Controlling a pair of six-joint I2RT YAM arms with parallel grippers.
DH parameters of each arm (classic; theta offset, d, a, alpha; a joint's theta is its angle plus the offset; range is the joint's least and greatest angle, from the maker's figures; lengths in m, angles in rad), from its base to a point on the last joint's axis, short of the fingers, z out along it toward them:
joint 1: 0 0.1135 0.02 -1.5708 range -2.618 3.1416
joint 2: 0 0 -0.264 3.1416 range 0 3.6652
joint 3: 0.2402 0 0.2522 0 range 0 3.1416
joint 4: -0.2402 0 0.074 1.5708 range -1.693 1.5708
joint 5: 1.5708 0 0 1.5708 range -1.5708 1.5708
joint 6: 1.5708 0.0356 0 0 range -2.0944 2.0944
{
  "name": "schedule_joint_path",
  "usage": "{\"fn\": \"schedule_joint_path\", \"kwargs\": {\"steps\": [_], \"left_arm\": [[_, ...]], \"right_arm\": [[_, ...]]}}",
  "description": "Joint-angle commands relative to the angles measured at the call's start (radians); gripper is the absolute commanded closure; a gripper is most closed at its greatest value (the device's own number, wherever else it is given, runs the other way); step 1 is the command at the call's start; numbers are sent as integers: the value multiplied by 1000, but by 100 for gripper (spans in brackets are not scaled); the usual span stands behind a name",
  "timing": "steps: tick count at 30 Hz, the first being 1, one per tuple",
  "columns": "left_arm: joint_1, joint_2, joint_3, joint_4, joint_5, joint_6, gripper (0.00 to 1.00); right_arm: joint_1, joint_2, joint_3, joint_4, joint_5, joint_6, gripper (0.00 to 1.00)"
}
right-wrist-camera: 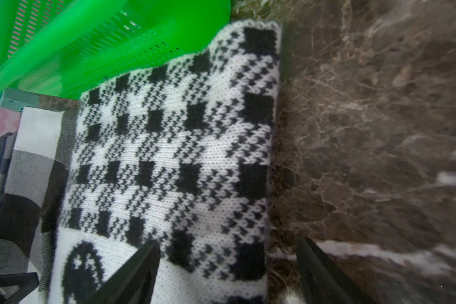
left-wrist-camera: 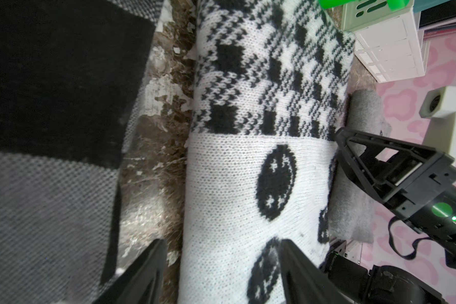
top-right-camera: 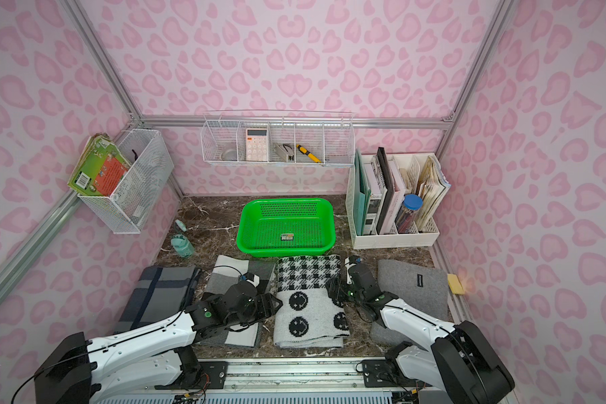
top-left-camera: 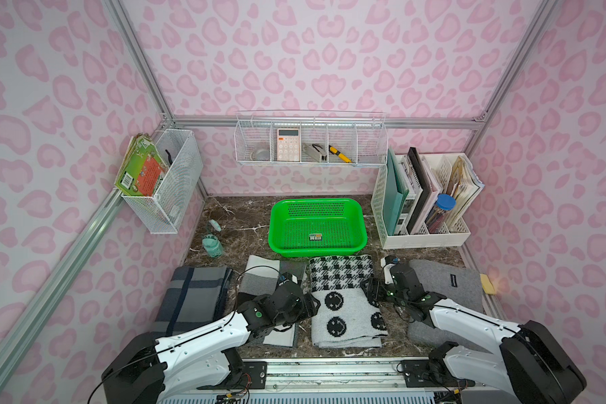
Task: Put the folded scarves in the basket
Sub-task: Adjust the scarf at the center of the board.
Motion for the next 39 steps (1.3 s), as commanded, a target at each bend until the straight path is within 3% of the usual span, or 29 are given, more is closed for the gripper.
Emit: {"fn": "schedule_joint_path", "kwargs": {"steps": [1, 5, 8, 13, 20, 25, 30, 33, 39], "left_arm": [[-11, 68, 33, 56, -9, -5, 32], [-14, 126, 46, 58, -38, -22, 41], [-14, 181, 74, 38, -43, -19, 41], [-14, 262, 114, -11, -87, -64, 45], [0, 414, 246, -35, -127, -6, 43], [85, 510, 319, 41, -31, 38, 36], [111, 535, 392, 64, 41, 90, 26], [112, 486, 384, 38, 29, 100, 21], [109, 267, 280, -86, -54, 89, 15]], "right_arm": [[7, 5, -2, 21, 5, 16, 23], [24, -12, -35, 58, 6, 41, 38], [32, -24, -56, 56, 21, 62, 42], [49, -69, -98, 39, 41, 98, 58], [176, -225, -150, -72, 173, 233, 60], [321, -369, -172, -219, 315, 365, 49], [357, -505, -168, -338, 379, 404, 29], [357, -574, -145, -406, 437, 390, 18], [323, -658, -129, -397, 495, 309, 8]]}}
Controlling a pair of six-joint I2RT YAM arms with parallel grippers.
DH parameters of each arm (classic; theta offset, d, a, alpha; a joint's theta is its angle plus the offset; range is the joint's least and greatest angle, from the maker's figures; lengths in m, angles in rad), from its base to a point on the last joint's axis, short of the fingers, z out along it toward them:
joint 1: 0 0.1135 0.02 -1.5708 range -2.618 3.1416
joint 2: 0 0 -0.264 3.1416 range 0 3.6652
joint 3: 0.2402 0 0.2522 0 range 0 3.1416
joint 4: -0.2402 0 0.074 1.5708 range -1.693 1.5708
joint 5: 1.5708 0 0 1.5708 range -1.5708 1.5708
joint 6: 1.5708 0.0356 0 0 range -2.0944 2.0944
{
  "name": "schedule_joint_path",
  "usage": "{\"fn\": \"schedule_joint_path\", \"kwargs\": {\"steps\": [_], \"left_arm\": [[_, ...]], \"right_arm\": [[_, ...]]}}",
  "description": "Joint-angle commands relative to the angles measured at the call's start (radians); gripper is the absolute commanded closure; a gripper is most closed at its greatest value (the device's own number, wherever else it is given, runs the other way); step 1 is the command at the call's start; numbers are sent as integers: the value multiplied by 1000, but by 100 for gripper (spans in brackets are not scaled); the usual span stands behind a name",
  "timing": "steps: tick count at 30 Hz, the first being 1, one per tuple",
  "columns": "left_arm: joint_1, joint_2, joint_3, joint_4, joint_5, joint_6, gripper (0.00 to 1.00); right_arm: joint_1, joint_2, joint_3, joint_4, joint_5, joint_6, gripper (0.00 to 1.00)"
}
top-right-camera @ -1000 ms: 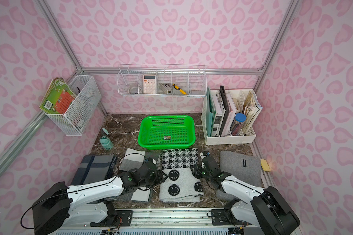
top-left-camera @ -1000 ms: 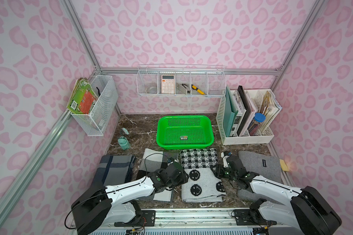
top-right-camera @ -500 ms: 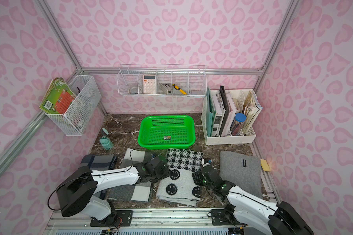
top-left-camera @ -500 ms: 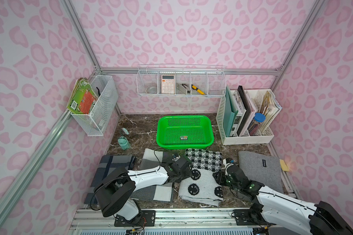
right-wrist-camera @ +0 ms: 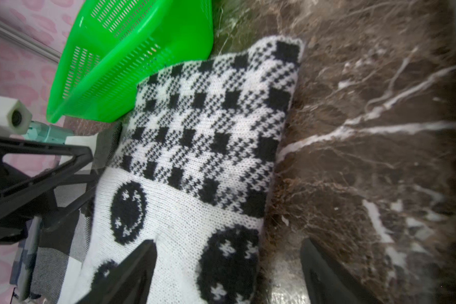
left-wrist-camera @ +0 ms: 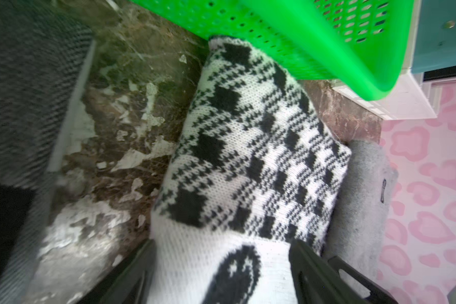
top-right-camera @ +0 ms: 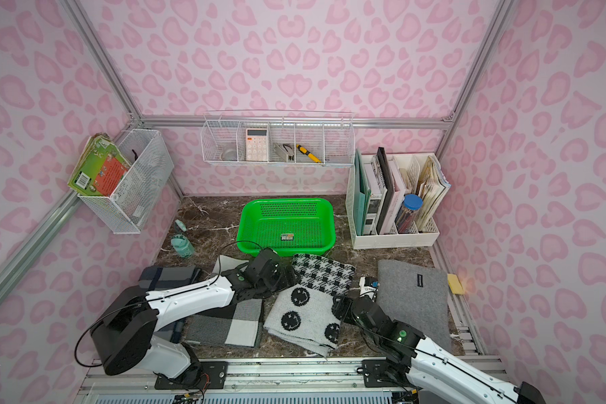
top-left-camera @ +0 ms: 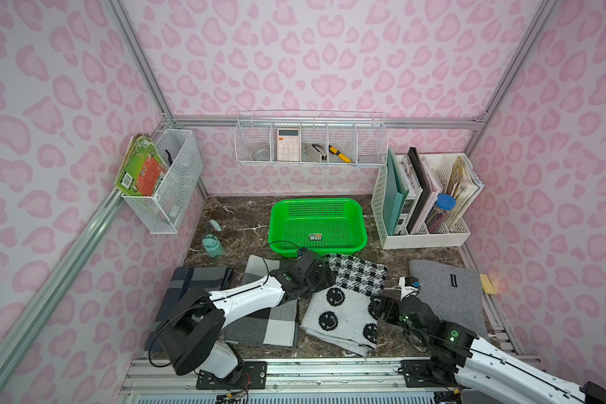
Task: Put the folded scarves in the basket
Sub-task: Adjust the scarf at the center of the board.
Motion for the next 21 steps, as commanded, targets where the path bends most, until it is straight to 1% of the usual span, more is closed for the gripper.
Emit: {"fn": "schedule_joint_path", "kwargs": {"steps": [1, 3, 8, 10, 14, 18, 21], "left_arm": [[-2, -110, -48, -107, -59, -1, 15], [-14, -202, -82, -164, -80, -26, 14], [-80, -434, -174, -303, -128, -125, 13], [-102, -505, -202, -352, -130, -165, 13], [-146, -616, -246, -418, -115, -233, 13], [-200, -684, -284, -444, -123, -318, 13], [-250, -745, -333, -436, -150, -397, 13]], "right_arm": [[-41, -17, 13, -2, 39, -68, 8], [-106, -7, 11, 32, -12, -108, 7], [-348, 81, -15, 217, -276, -210, 6], [-411, 135, -6, 267, -330, -239, 6], [-467, 272, 31, 365, -389, -292, 8], [-475, 402, 65, 450, -429, -304, 13], [-476, 492, 73, 522, -461, -297, 16]]}}
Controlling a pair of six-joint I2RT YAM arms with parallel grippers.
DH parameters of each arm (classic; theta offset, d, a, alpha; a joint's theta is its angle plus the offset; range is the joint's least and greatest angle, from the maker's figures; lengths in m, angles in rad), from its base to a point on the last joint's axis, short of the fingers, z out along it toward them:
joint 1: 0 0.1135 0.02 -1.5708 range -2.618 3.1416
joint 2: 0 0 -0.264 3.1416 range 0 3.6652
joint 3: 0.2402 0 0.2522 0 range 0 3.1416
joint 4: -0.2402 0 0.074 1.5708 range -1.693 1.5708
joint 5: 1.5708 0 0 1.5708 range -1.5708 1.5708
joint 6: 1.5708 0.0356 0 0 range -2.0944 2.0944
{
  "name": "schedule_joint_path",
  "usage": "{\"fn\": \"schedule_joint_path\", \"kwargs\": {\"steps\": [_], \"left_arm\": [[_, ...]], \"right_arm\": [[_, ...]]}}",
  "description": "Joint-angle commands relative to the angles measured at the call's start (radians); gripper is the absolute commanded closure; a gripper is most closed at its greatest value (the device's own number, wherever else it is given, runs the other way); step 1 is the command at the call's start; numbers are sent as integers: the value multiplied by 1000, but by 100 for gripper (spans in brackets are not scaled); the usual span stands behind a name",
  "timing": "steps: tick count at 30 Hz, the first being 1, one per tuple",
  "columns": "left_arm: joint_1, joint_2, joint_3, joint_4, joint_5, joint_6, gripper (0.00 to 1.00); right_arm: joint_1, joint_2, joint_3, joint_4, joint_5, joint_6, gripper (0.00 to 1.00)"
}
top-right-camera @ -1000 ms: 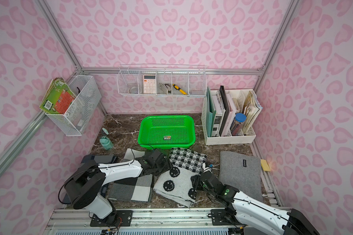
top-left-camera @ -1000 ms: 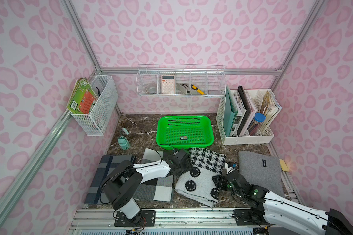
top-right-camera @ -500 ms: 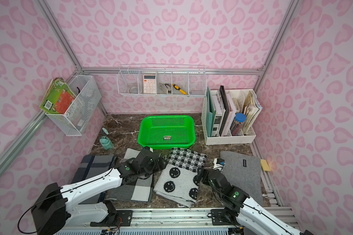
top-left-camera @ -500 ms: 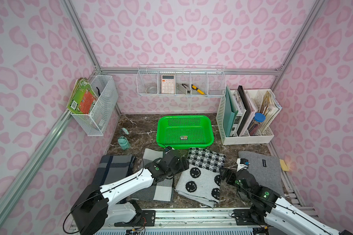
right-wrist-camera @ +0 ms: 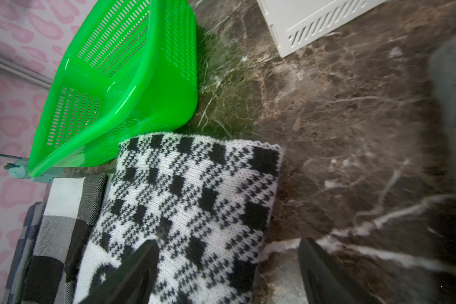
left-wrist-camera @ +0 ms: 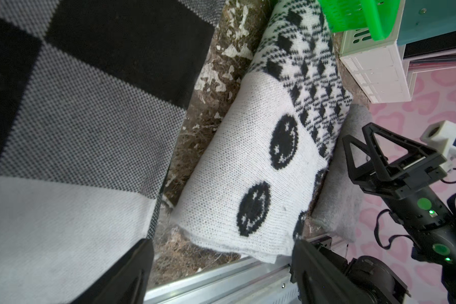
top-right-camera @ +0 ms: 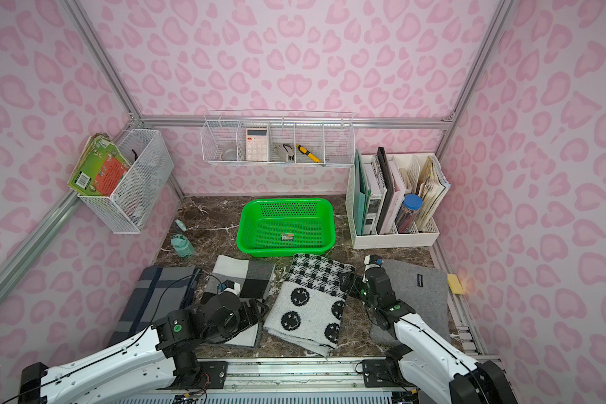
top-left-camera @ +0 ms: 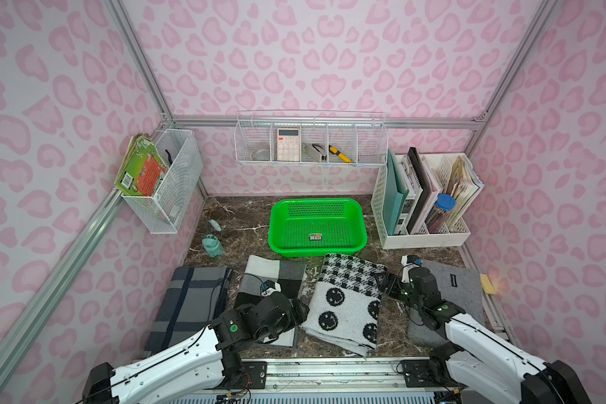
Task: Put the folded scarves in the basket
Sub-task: Adjust the scarf at the center of the board.
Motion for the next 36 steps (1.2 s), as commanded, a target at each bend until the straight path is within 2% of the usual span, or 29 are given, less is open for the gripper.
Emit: {"fn": "schedule_joint_path", "kwargs": {"steps": [1, 6, 11, 18, 25, 29, 34, 36], "left_arm": [[-41, -43, -37, -29, -43, -120, 13], [-140, 11, -124, 166, -77, -216, 13], [-207, 181, -60, 260, -109, -218, 17], [-212, 354, -4, 316, -71, -227, 26], [-213, 428, -5, 332, -54, -294, 28], [-212, 460, 12, 339, -66, -298, 37], [-190, 480, 0, 406, -117, -275, 46], [-154, 492, 17, 405, -126, -229, 47]], "right_arm": [[-1, 74, 14, 129, -66, -15, 16], [-2, 163, 32, 146, -66, -15, 18], [-2, 207, 36, 154, -78, -17, 19], [-2, 241, 18, 172, -81, -12, 24], [0, 241, -17, 199, -84, 0, 30], [3, 222, -29, 183, -81, -2, 42], [15, 147, -78, 154, -52, 9, 75], [28, 100, -97, 118, -40, 26, 81]]}}
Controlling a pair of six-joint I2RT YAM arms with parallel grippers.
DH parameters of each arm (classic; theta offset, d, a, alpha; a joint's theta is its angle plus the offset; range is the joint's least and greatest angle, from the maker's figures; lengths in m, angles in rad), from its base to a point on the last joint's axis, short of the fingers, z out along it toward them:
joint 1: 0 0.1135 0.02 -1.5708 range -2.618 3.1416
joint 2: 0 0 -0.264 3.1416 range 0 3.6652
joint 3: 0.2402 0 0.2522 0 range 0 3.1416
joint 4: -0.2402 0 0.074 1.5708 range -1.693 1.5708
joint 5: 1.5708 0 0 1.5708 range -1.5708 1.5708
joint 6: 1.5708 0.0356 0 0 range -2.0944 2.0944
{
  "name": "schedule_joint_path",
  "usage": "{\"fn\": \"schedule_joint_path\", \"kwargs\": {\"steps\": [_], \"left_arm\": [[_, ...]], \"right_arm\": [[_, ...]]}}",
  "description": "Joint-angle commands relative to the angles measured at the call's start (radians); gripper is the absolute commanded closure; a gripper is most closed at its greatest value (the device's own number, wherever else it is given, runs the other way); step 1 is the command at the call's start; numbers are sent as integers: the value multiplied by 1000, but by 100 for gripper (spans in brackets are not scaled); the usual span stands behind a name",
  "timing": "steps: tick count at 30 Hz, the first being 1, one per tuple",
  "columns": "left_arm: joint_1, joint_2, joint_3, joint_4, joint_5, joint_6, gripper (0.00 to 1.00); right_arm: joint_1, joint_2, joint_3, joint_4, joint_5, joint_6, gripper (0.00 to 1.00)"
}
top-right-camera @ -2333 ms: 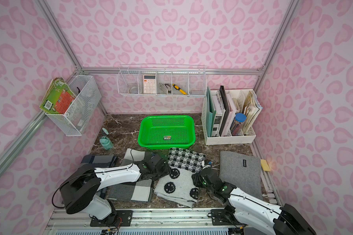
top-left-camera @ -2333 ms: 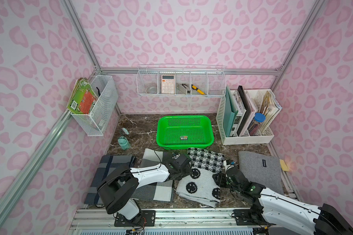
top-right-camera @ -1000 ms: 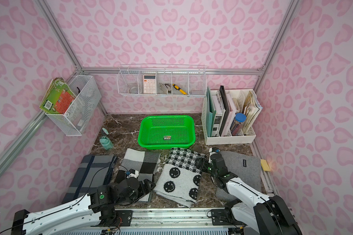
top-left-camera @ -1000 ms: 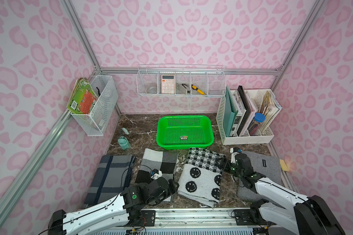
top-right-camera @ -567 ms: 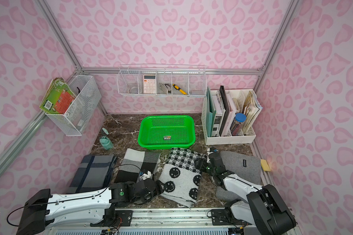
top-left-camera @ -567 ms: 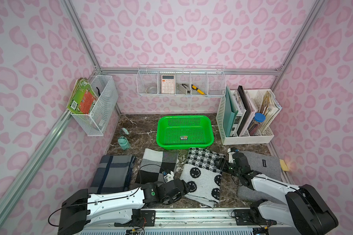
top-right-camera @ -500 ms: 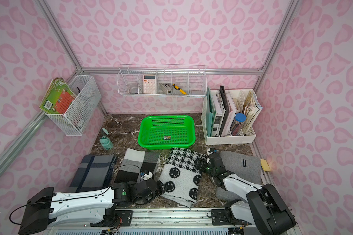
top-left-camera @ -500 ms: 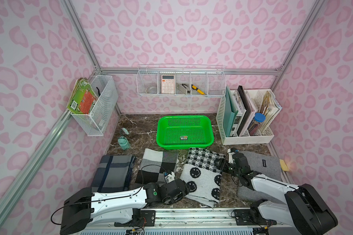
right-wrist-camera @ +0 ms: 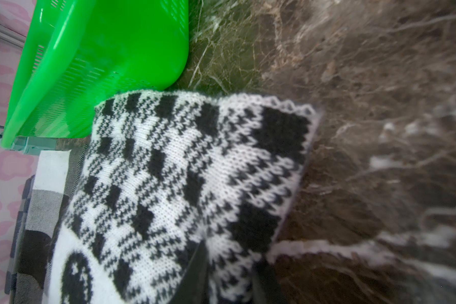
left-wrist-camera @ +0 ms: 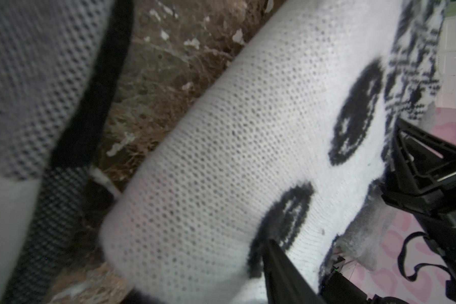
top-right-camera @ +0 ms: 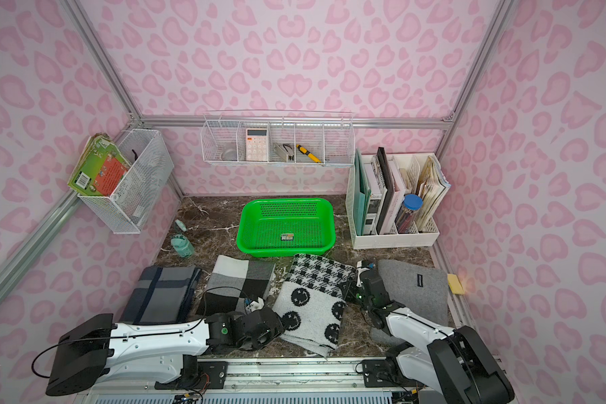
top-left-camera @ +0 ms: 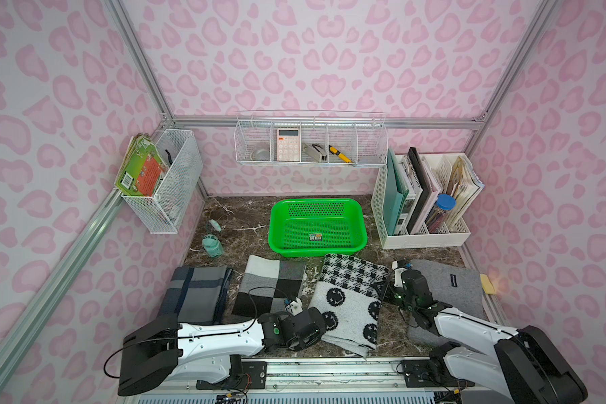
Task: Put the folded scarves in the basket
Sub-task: Adjust the scarf at the center of the board.
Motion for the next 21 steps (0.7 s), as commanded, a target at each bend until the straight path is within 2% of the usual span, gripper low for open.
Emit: {"fn": "schedule_joint_path", "kwargs": {"steps": [1, 6, 11, 15, 17, 21], "left_arm": [[53, 22, 26, 33, -39, 70, 47], [184, 98, 71, 109, 45, 178, 46], [276, 139, 138, 106, 99, 266, 36], [305, 95, 147, 48, 79, 294, 30], [306, 62, 153, -14, 53, 305, 28], [306, -37, 131, -135, 4, 300, 24]], "right_arm": [[24, -66, -26, -66, 47, 30, 81], [170, -259, -68, -226, 193, 126, 78], [271, -525, -95, -421, 282, 238, 59], [283, -755, -85, -563, 345, 247, 45], [284, -824, -81, -604, 381, 239, 40], [271, -840, -43, -649, 415, 192, 28]]}}
